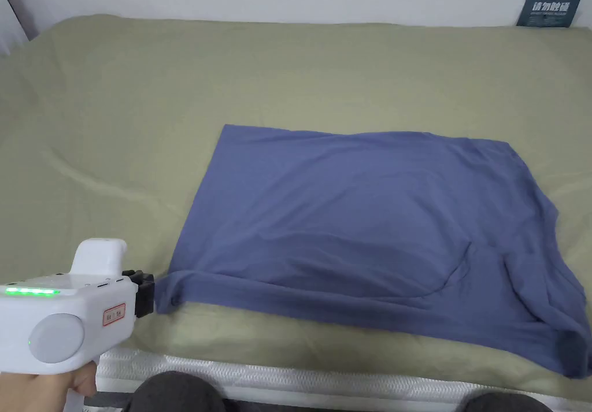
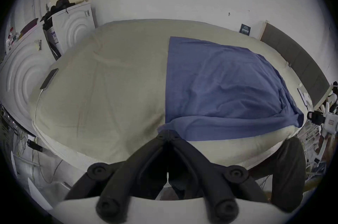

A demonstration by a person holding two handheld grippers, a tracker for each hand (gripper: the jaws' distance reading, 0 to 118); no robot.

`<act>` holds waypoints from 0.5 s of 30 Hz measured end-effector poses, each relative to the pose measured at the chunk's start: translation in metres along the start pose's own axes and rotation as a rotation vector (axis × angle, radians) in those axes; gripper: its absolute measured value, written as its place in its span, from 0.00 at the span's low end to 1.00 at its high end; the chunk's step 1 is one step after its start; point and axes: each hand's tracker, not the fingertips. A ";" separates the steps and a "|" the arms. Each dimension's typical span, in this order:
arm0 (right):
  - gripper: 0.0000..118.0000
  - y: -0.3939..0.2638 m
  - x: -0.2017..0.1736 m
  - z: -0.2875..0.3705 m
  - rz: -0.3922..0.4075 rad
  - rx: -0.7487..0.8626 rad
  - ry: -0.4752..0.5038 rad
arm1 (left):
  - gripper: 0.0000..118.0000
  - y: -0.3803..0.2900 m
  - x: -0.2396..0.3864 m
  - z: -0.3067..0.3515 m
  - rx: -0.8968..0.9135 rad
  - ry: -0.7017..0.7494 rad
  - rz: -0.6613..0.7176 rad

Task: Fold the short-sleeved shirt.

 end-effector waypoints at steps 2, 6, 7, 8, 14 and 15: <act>0.00 0.002 -0.004 0.005 0.013 0.009 -0.010 | 0.03 0.003 -0.002 -0.007 -0.021 -0.022 0.017; 0.00 0.002 -0.007 0.006 0.020 0.008 -0.014 | 1.00 0.006 -0.004 -0.033 -0.054 -0.009 0.042; 0.00 0.002 -0.005 0.006 0.021 0.004 -0.018 | 0.99 0.008 -0.006 -0.041 -0.056 0.018 0.030; 0.00 0.002 -0.005 0.006 0.021 0.001 -0.020 | 0.98 0.009 -0.007 -0.049 -0.085 0.024 0.026; 0.03 0.004 -0.011 0.009 0.067 -0.007 -0.019 | 0.02 0.006 -0.007 -0.058 -0.047 -0.019 0.014; 0.21 0.003 -0.010 0.010 0.073 0.008 -0.007 | 0.02 0.004 -0.007 -0.055 -0.015 -0.016 0.025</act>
